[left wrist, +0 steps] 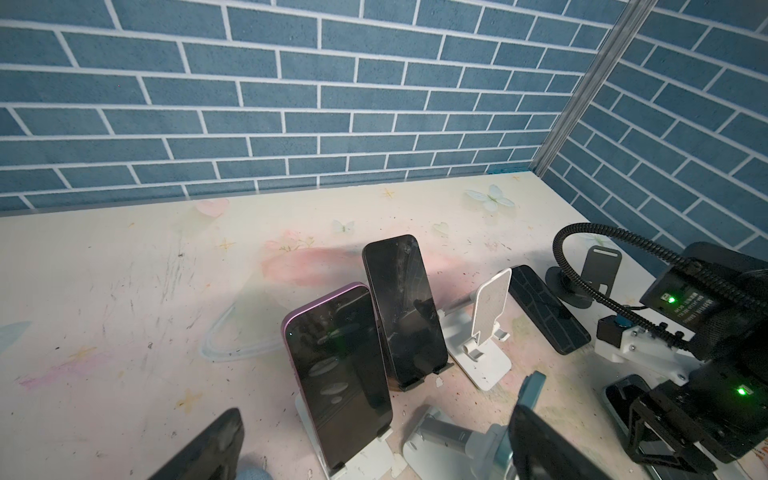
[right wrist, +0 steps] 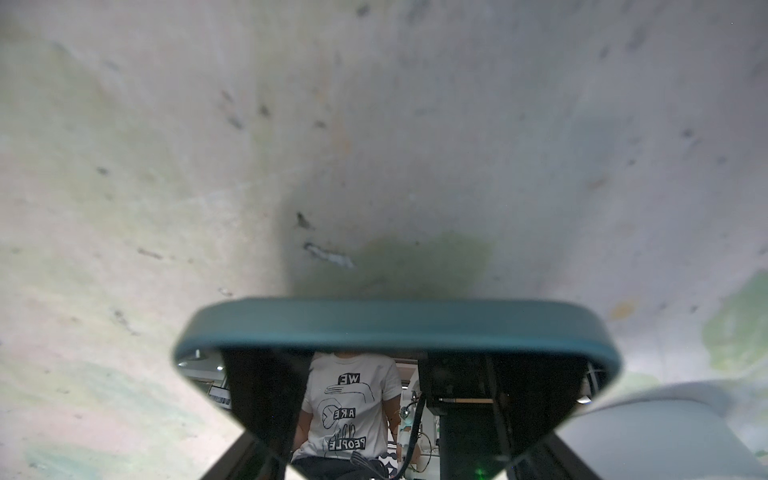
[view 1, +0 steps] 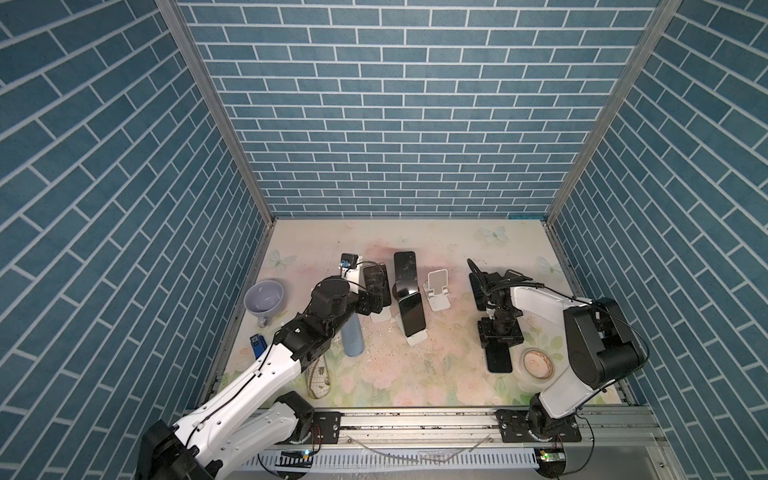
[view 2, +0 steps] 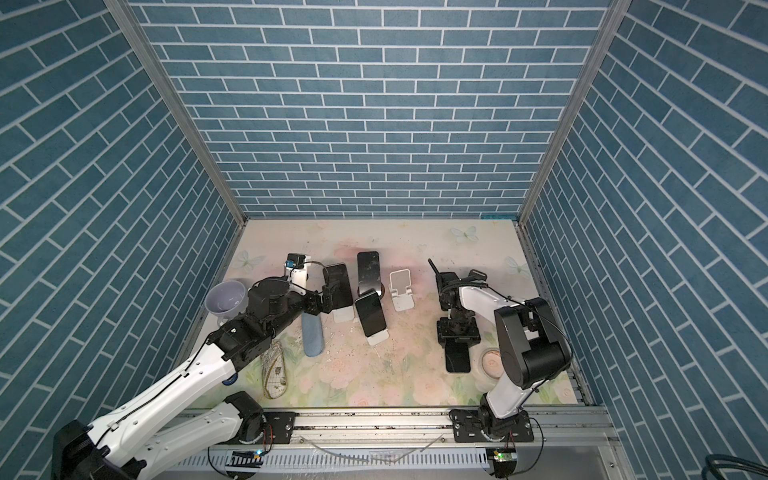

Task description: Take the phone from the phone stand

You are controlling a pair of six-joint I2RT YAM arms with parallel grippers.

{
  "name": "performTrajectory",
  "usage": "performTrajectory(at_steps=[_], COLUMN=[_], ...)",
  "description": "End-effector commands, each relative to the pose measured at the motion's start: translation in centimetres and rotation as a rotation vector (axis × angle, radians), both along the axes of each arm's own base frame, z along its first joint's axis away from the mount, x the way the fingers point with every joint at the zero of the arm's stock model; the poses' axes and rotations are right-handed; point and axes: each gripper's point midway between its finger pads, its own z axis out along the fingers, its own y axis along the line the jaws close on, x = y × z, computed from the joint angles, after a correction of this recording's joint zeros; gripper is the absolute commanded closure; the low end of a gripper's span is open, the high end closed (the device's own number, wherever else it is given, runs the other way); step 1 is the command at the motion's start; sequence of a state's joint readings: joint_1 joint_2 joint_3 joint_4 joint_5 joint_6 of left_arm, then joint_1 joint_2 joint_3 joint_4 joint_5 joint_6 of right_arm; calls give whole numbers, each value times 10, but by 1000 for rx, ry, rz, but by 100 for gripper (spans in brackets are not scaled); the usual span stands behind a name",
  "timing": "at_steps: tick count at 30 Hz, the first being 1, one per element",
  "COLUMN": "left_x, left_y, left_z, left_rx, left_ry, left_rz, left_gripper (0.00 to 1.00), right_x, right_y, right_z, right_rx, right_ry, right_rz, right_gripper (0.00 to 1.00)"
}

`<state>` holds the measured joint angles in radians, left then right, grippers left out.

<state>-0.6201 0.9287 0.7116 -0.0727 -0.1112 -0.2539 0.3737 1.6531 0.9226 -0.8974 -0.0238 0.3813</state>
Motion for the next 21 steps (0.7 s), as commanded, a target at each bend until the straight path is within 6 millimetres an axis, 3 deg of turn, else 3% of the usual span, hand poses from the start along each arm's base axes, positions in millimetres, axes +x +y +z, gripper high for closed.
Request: performTrajectory(at_steps=[1,21], left_x=[-1,4], left_y=[1,-4], left_z=[-4,-4], left_rx=[14,43], left_ry=[7,21], left_rz=[5,-13], left_gripper=[0,0], right_x=[13,26], right_y=[-7,-6], right_z=[-20,-18], right_rx=[-67,-85], right_ry=[-49,-108], right_rz=[-89,-140], right_gripper=[23,21])
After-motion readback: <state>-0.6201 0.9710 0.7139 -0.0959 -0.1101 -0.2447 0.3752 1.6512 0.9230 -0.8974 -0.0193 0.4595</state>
